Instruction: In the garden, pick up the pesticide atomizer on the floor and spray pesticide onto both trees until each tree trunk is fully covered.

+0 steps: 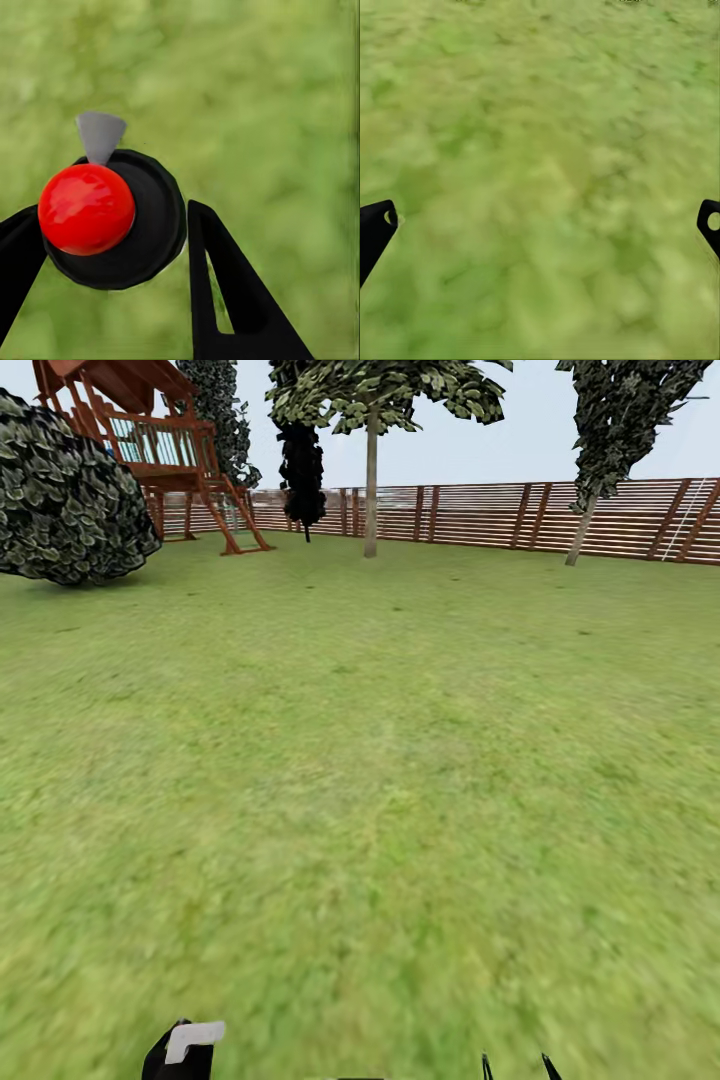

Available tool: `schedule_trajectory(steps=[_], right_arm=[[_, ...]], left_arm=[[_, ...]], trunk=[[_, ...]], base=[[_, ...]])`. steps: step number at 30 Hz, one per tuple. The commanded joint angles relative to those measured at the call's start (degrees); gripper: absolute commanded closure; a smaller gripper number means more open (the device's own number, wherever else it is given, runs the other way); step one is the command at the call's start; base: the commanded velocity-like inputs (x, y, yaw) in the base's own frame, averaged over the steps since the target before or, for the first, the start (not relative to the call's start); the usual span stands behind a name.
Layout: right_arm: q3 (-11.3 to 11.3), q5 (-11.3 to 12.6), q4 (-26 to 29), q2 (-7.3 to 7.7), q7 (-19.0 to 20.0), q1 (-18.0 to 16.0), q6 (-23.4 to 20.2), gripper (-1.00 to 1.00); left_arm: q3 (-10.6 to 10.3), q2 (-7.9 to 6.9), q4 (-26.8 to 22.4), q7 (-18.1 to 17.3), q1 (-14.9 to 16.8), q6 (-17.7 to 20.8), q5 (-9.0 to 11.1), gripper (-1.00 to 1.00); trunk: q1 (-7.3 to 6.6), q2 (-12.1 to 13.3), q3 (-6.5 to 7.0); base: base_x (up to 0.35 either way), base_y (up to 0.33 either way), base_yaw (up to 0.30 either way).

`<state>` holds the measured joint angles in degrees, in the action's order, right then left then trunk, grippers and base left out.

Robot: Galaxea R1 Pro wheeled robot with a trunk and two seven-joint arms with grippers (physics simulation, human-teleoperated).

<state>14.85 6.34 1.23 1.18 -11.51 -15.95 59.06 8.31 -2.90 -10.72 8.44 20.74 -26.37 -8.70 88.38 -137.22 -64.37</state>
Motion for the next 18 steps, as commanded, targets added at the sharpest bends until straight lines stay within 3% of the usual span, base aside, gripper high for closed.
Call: schedule_trajectory(steps=[1,18], right_arm=[[0.0,0.0,0.0,-0.01,0.0,0.0,0.0,-1.0],[0.0,0.0,0.0,0.0,0.0,0.0,0.0,-1.0]], left_arm=[[0.0,0.0,0.0,0.0,0.0,0.0,0.0,1.0],[0.0,0.0,-0.1,0.0,0.0,0.0,0.0,1.0]], trunk=[[0.0,0.0,0.0],[0.0,0.0,0.0]], base=[[0.306,-0.13,0.0],[0.305,-0.13,0.0]])
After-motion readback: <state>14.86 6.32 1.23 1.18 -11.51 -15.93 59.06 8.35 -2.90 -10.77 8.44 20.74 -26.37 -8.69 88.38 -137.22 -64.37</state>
